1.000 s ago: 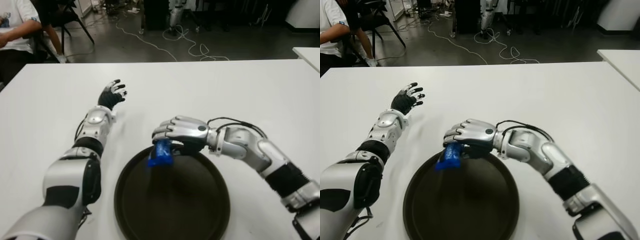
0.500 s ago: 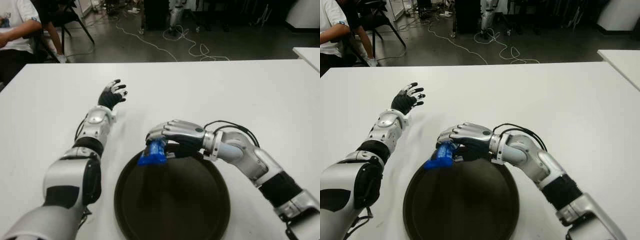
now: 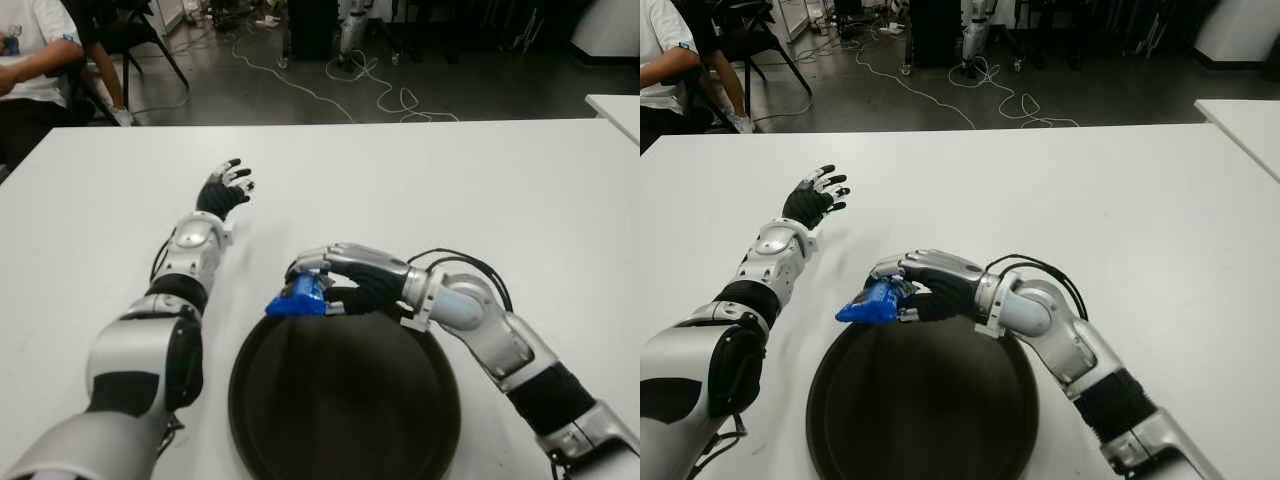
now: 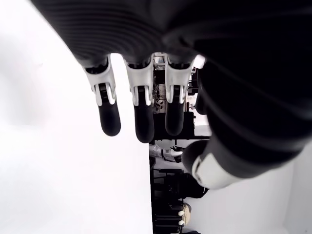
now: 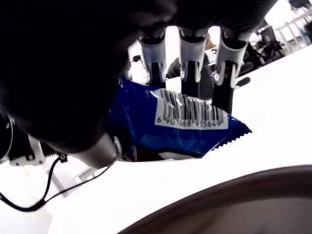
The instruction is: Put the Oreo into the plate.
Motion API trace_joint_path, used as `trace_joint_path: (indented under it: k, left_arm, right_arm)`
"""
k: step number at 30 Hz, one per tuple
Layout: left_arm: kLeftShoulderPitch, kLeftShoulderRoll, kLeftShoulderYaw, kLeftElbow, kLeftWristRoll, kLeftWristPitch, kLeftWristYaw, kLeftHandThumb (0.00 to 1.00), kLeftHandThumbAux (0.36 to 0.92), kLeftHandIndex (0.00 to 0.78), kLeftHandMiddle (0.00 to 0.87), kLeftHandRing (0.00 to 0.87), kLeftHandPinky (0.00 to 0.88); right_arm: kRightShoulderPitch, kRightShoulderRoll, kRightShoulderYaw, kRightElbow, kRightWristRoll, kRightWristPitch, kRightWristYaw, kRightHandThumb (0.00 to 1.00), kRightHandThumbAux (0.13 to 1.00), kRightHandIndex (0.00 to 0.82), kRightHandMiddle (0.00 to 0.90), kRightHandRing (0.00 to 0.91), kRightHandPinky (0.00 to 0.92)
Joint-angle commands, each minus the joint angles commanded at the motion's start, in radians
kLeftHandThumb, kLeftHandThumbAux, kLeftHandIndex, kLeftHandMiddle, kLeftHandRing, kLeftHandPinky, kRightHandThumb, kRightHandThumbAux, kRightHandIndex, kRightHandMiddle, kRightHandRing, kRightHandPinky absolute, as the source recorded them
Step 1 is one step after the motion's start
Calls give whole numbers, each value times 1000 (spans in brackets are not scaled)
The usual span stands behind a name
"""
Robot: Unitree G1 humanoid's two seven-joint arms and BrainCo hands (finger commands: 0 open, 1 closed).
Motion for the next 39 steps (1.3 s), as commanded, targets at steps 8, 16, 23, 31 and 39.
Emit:
trace_joint_path:
  k: [8, 16, 23, 31, 39]
  left_arm:
    - [-1, -2, 0, -1, -1, -1, 1, 0, 789, 93, 176, 182, 204]
    - [-1, -3, 1, -1, -4, 0, 3, 0, 797, 97, 182, 188, 214]
    - [-2, -4, 2, -1, -6, 2, 3, 12, 792, 105, 189, 193, 218]
    - [-2, -4, 3, -1, -10, 1, -1, 4, 786, 96, 178, 181, 193]
    - [-5, -6, 2, -1, -11, 5, 0, 0, 794, 90, 173, 178, 192]
  right_arm:
    - [9, 7, -1, -18, 15, 28, 15, 686, 725, 435, 780, 786, 788]
    - [6, -1, 3, -19, 6, 6, 31, 688, 725, 436, 784, 797, 794]
    - [-11, -28, 13, -16, -39, -17, 46, 689, 725, 434, 772, 779, 767]
    - [-35, -55, 28, -7, -68, -27, 91, 691, 726, 427, 706, 720, 701]
    - [-57, -99, 7, -27, -50, -44, 139, 682, 729, 415, 487, 502, 511]
